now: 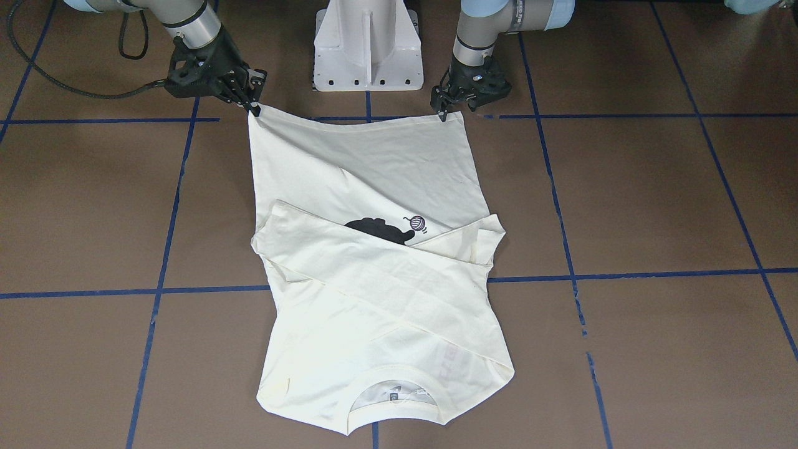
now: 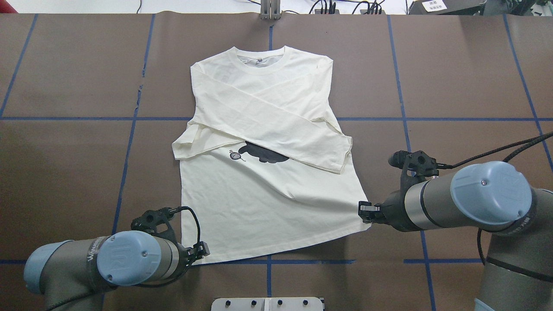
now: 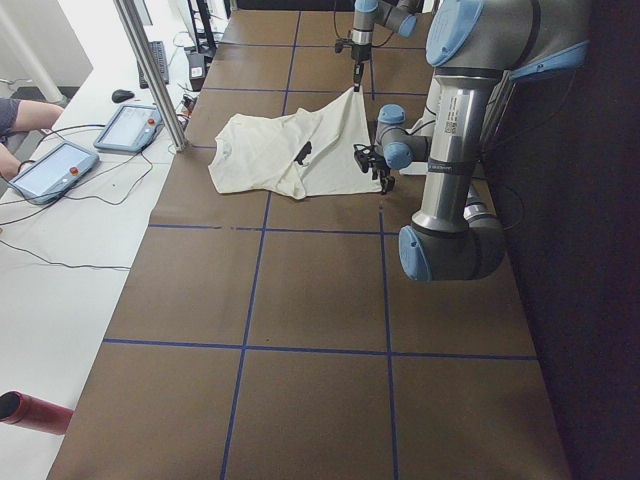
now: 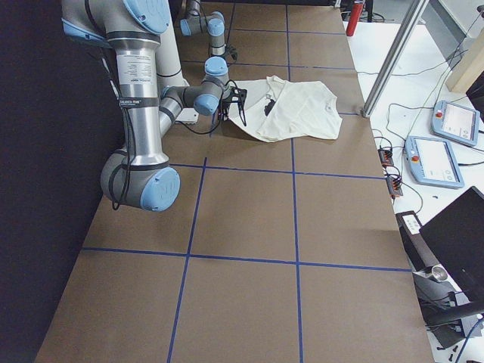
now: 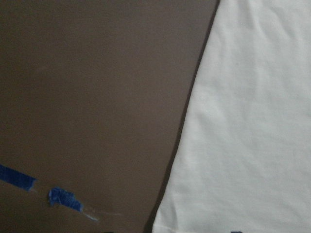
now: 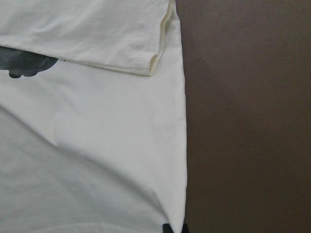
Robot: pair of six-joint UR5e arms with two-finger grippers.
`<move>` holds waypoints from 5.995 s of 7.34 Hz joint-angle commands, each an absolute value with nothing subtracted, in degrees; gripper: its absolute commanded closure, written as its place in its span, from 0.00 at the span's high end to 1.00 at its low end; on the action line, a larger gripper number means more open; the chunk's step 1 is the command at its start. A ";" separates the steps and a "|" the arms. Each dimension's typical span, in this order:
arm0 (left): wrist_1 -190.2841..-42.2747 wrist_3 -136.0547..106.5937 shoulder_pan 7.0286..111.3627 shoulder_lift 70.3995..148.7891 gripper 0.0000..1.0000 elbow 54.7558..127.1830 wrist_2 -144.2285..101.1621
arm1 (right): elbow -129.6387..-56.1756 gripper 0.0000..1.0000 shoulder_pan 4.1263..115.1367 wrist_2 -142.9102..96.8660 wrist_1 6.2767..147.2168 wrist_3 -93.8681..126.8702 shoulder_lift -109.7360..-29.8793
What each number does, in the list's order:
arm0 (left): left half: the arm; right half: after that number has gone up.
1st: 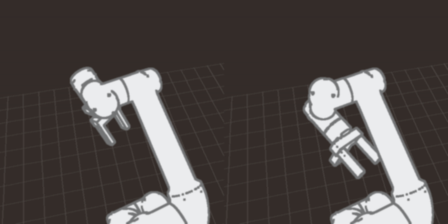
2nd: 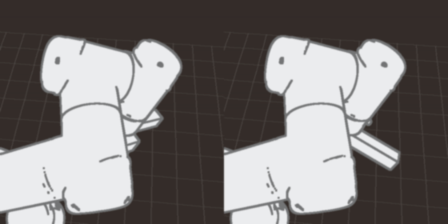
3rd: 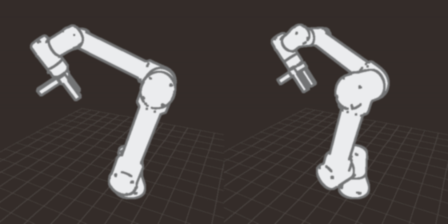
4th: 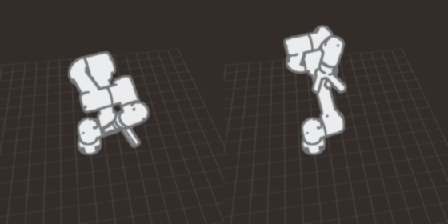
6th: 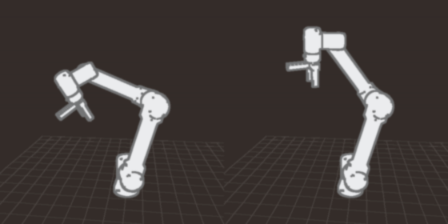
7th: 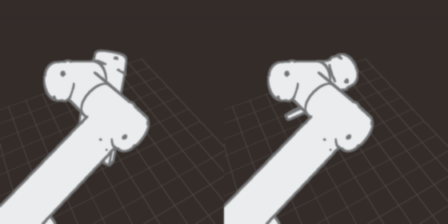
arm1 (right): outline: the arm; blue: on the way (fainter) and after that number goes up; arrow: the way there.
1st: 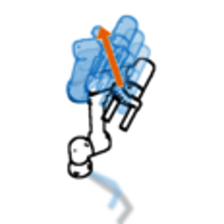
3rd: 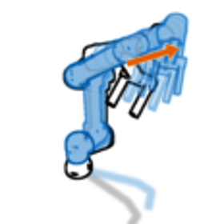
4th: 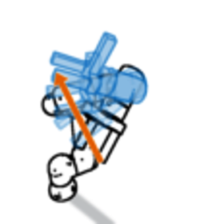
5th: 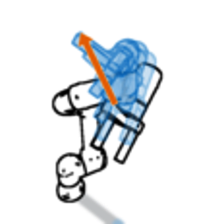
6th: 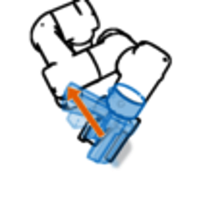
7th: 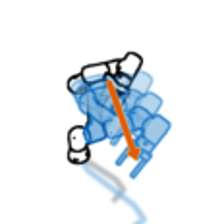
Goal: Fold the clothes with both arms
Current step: 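Grasp both hem corners nearest the robot with the left and right grippers, then lift the hem with both grippers and fold it up onto the collar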
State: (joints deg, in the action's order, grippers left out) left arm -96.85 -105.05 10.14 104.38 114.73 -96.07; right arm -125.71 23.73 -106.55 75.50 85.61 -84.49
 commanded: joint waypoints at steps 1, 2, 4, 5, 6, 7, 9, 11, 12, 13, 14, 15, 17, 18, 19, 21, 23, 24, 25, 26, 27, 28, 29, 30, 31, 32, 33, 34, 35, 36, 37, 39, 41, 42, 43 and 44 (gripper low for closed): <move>-96.59 -105.03 10.11 104.33 0.75 114.44 -95.98 | -125.68 0.00 23.73 -106.61 75.50 85.52 -84.29; -96.59 -104.68 10.11 104.33 0.73 114.26 -95.89 | -125.68 0.00 23.73 -106.61 75.50 85.43 -84.11; -96.59 -104.59 10.55 104.41 0.68 113.82 -95.80 | -125.68 0.00 23.73 -106.61 75.50 85.17 -84.11; -96.59 -104.59 10.72 104.41 0.66 113.73 -95.80 | -125.68 0.00 23.73 -106.61 75.50 85.25 -84.11; -96.59 -104.59 10.81 104.41 0.59 113.73 -95.80 | -125.68 0.00 23.82 -106.61 75.50 85.17 -84.02; -96.59 -104.59 10.81 104.41 0.43 113.73 -95.80 | -125.77 0.00 23.82 -106.61 75.50 85.17 -84.02; -96.59 -104.59 10.72 104.41 0.03 113.73 -95.80 | -125.77 0.00 23.82 -106.61 75.50 85.17 -84.02; -96.33 -104.41 10.90 104.50 0.00 114.51 -95.89 | -125.77 0.00 23.82 -106.70 75.50 85.17 -84.02; -93.02 -104.07 11.07 104.50 0.00 117.04 -96.06 | -125.77 0.00 23.99 -107.83 75.50 85.17 -84.11; -90.12 -103.28 11.25 104.41 0.00 120.46 -96.24 | -126.03 0.00 24.52 -110.10 75.50 85.17 -84.20; -88.96 -102.05 11.25 103.98 0.00 122.85 -96.33 | -126.47 0.00 24.61 -110.39 75.50 85.17 -84.98; -88.68 -100.30 11.25 103.02 0.00 125.83 -96.33 | -126.82 0.00 24.52 -110.39 75.41 85.17 -85.86; -84.14 -95.92 11.08 101.60 0.00 132.24 -97.20 | -129.53 0.00 22.25 -112.58 75.32 85.43 -88.66; -82.28 -95.02 10.20 101.69 0.00 134.80 -97.82 | -131.03 0.00 19.71 -113.20 75.32 85.86 -89.12; -82.18 -94.92 7.50 101.69 0.00 135.78 -98.08 | -131.48 0.00 16.82 -113.55 75.32 86.04 -89.12; -82.18 -94.92 6.85 102.13 0.00 137.28 -98.70 | -132.01 0.00 16.70 -114.61 75.06 85.87 -88.68; -82.26 -92.05 10.43 102.74 0.00 137.02 -99.84 | -128.08 0.00 22.98 -114.96 74.97 84.12 -83.53; -82.18 -88.63 14.81 104.40 0.00 135.46 -99.76 | -125.45 0.00 27.03 -115.05 74.97 80.72 -79.75; -82.35 -85.90 18.94 106.50 0.00 132.13 -99.58 | -122.90 0.00 30.64 -115.05 75.32 77.46 -76.67; -82.53 -84.04 22.81 108.52 0.00 129.23 -99.58 | -119.74 0.00 33.98 -114.87 75.15 74.21 -73.51; -82.53 -81.15 26.85 110.55 0.00 126.15 -99.67 | -116.05 0.00 36.88 -114.44 75.15 70.87 -70.69; -82.88 -77.99 31.24 111.87 0.00 123.51 -99.84 | -112.54 0.00 40.13 -114.52 75.06 68.84 -68.92; -83.14 -74.74 34.25 112.41 0.00 120.88 -99.84 | -107.63 0.00 42.34 -114.43 75.06 66.90 -66.38; -85.15 -73.40 36.89 114.76 0.00 116.24 -99.84 | -102.44 0.00 44.71 -114.43 75.06 65.14 -63.23; -88.56 -72.17 39.00 117.31 0.00 109.84 -99.84 | -97.96 0.00 46.04 -114.43 75.15 64.43 -60.24; -95.21 -71.98 41.02 119.07 0.00 102.29 -99.84 | -93.39 0.00 46.75 -114.35 74.97 64.34 -57.94; -102.49 -71.90 42.26 120.74 0.00 94.47 -99.84 | -89.16 0.00 47.11 -114.26 74.97 64.34 -55.22; -106.22 -69.81 43.58 122.15 0.00 89.26 -99.84 | -85.99 0.00 47.28 -114.17 74.97 64.34 -53.46; -108.17 -69.09 44.81 122.69 0.00 86.25 -99.76 | -82.13 0.00 47.63 -114.17 74.88 64.34 -51.00; -109.93 -67.78 45.26 122.87 0.00 84.22 -99.76 | -78.17 0.00 47.72 -114.08 74.62 64.34 -48.63; -110.47 -67.42 45.70 122.87 0.00 83.07 -99.67 | -73.61 0.00 47.90 -114.08 70.96 64.34 -47.04; -111.09 -67.50 45.70 123.83 0.00 81.48 -99.67 | -70.23 0.00 49.74 -114.17 67.41 64.34 -47.02; -110.74 -68.03 45.70 124.62 0.00 81.39 -99.67 | -69.87 0.00 49.48 -114.17 67.24 64.34 -46.58; -110.57 -68.20 45.62 124.80 0.00 81.39 -99.67 | -69.96 0.00 49.22 -114.17 67.15 64.34 -46.41; -110.48 -68.20 45.62 124.89 0.00 81.47 -99.67 | -69.96 0.00 48.52 -114.08 67.06 64.34 -46.49; -110.39 -68.20 45.62 124.98 0.00 81.47 -99.67 | -69.96 0.03 48.43 -114.08 67.06 64.34 -46.58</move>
State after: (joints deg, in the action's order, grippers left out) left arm -110.52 -68.17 45.63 124.83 81.45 -99.67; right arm -69.97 48.75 -114.11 67.11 64.34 -46.53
